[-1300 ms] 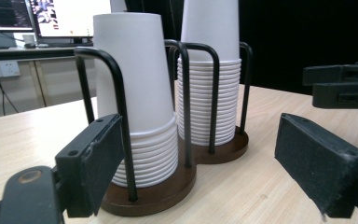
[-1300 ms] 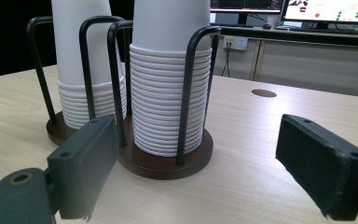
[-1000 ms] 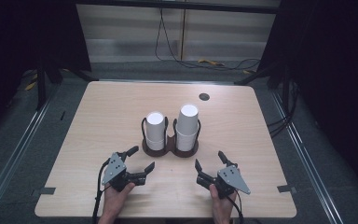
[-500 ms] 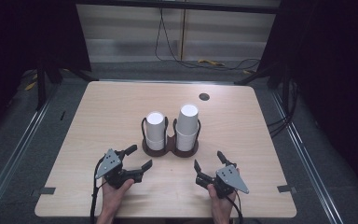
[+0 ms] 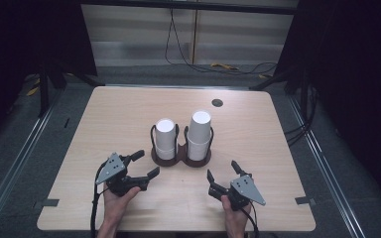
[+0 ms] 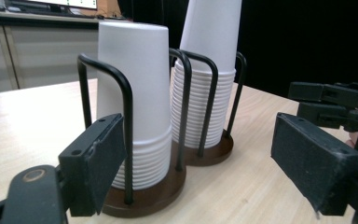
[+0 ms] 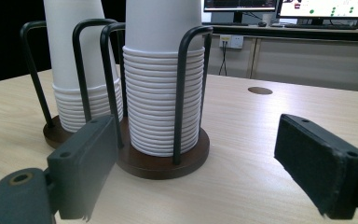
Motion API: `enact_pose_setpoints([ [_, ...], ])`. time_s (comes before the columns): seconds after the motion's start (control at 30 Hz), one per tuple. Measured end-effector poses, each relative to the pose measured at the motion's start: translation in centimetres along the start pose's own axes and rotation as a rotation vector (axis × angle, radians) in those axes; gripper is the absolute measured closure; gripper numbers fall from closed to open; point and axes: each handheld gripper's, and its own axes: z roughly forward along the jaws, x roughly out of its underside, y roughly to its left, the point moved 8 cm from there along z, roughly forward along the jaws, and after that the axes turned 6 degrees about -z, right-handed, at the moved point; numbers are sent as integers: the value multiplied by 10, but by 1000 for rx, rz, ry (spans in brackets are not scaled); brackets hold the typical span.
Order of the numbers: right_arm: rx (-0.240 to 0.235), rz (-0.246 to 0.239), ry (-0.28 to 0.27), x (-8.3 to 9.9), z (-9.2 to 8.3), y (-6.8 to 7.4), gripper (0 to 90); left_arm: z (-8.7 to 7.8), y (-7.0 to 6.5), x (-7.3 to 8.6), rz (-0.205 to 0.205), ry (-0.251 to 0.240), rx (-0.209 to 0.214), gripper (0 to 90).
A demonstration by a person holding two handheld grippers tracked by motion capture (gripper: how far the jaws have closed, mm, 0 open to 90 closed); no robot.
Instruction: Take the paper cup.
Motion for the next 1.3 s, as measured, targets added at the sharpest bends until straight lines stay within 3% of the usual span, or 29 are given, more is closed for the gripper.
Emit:
enact_pose_setpoints([
  [0.2,-5,0,3,0,0,0,130,3,3,-10,-21,13,27,178],
  [0.37,-12,-3,5,0,0,1,131,7,3,-21,4,34,45,178],
  [0.5,-19,-3,-6,0,-1,1,131,9,3,-31,-4,40,62,179],
  [0.77,-29,6,-3,0,0,1,133,16,3,-47,23,74,74,210],
  [0.87,-34,6,-6,0,0,1,133,17,3,-58,39,54,67,211],
  [1.0,-38,8,-6,0,0,1,133,21,6,-69,52,63,61,215],
  [1.3,-36,5,-1,0,1,1,134,35,13,-82,68,141,68,216],
])
